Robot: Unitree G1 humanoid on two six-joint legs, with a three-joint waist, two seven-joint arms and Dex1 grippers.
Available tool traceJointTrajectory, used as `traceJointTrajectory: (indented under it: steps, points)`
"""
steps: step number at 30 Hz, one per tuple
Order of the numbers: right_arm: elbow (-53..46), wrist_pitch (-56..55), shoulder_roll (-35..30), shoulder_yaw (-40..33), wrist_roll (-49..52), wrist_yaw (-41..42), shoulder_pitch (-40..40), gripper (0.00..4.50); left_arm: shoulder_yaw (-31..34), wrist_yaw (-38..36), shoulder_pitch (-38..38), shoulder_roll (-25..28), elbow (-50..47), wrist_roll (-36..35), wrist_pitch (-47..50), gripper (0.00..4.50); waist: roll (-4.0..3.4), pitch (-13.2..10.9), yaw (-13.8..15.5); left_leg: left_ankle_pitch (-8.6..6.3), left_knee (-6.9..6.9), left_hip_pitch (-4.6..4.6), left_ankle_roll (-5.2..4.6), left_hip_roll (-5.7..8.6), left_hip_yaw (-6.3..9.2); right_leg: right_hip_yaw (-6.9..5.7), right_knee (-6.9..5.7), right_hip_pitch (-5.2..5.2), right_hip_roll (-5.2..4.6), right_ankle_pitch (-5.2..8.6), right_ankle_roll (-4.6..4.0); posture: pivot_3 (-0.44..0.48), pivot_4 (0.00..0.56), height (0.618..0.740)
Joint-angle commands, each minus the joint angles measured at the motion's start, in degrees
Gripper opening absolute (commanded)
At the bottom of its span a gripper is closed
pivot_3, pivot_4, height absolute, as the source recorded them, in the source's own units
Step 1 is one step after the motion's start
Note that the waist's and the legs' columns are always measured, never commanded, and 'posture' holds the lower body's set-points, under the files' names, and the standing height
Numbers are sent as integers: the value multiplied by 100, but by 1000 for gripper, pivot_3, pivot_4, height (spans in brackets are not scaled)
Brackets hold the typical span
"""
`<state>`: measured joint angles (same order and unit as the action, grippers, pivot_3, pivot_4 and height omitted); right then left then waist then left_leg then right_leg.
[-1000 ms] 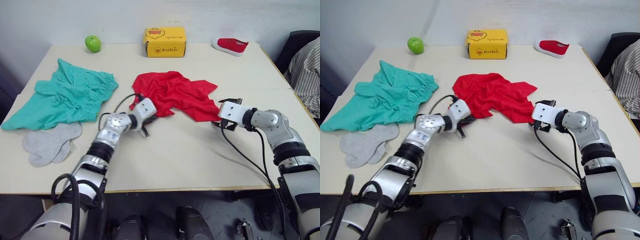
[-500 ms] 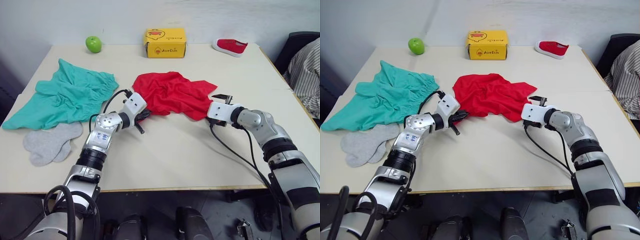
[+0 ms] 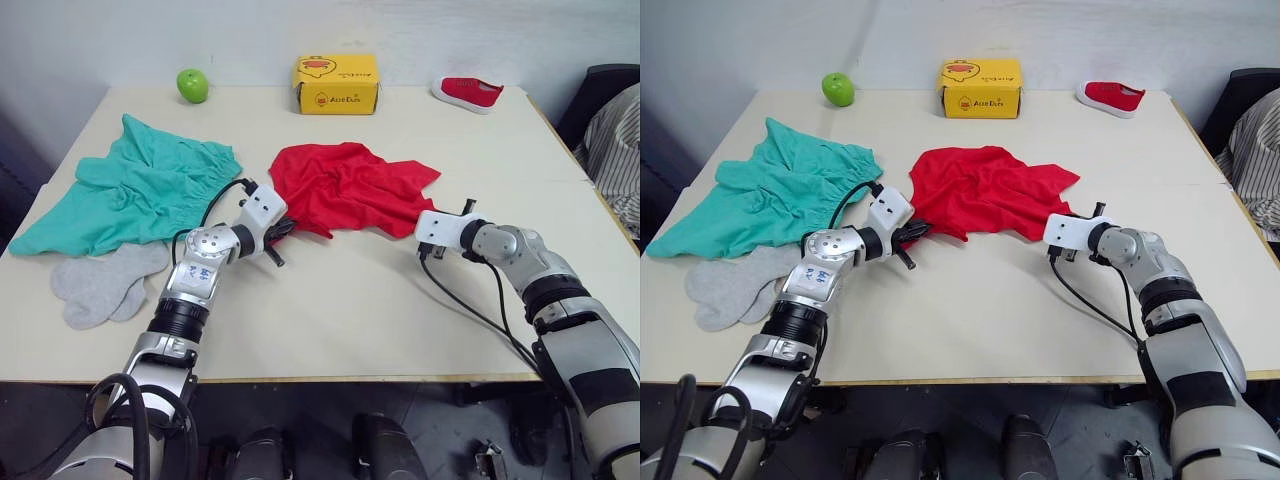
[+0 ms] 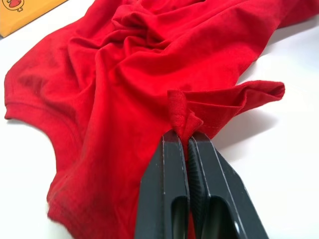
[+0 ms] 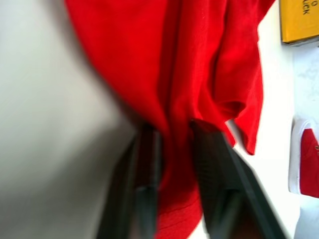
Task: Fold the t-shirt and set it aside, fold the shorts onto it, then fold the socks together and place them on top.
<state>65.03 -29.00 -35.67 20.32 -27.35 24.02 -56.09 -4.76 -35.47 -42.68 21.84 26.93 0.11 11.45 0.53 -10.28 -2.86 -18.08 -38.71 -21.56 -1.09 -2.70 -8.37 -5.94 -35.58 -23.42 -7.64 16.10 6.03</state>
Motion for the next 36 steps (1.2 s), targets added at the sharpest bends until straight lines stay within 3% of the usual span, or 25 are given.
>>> traceJointTrajectory:
  steps: [1, 8, 10, 12, 14, 19, 27, 31, 36]
  points:
    - [-108, -130, -281, -55, -5, 43, 114, 20, 143, -182, 105, 156, -396, -157, -238, 0, 0, 0, 5, 0, 2, 0, 0, 0, -1, 0, 2, -1, 1, 0, 0, 0, 150, 740]
    - [-1027, -789, -911, -485, 845, 1252, 669, 20, 546, -1480, 914, 659, -1585, -1192, -478, 0, -1, -4, 37, 0, 20, -7, 0, 0, -3, 0, 18, -7, 3, 0, 0, 0, 150, 740]
    - [-1769, -672, -1191, -732, 1799, 2469, 1198, 20, 748, -2042, 1420, 1077, -2081, -1530, -492, 0, -2, -5, 41, 0, 23, -7, 1, -1, -4, 0, 20, -10, 5, 0, 0, 0, 150, 740]
    - [-2786, -288, -1545, -961, 2870, 3710, 1930, 20, 1011, -2511, 1954, 1525, -2545, -1874, -415, 0, -2, -5, 35, 0, 37, -5, 3, -4, -3, 0, 31, -9, 10, 0, 0, 0, 150, 740]
    - [-3697, 571, -1748, -1304, 3769, 4287, 2587, 20, 1256, -2823, 2408, 1873, -2843, -2147, -368, 0, -5, -9, 51, -1, 55, 2, 5, -5, -4, 0, 45, -7, 12, 1, 0, 0, 150, 740]
    - [-5272, 1982, -2676, -1646, 4611, 5390, 4136, 20, 1637, -3349, 3640, 2686, -3504, -2339, -252, 0, -8, -11, 112, -15, 46, 11, -9, -1, -4, 2, 65, 0, -5, 1, -1, 0, 150, 740]
    - [-6663, 3636, -3399, -2146, 5196, 5843, 5709, 20, 2022, -3651, 5288, 3334, -4649, -2899, 811, 0, -8, -12, 147, -43, 56, 10, 20, -6, 3, -4, 61, -16, -48, 13, -23, 0, 150, 740]
    - [-6797, 3909, -3497, -2188, 5139, 5917, 5878, 20, 1999, -3649, 5384, 3542, -4766, -3054, 1245, 0, -7, -12, 147, -43, 58, 11, 20, -7, 1, -4, 62, -17, -44, 15, -27, 0, 150, 740]
    - [-6286, 3578, -3207, -2220, 4944, 5853, 5517, 20, 1869, -3682, 4973, 3650, -4564, -3042, 1379, 0, -8, -12, 145, -43, 57, 11, 26, -7, -1, -3, 62, -19, -20, 15, -27, 0, 150, 740]
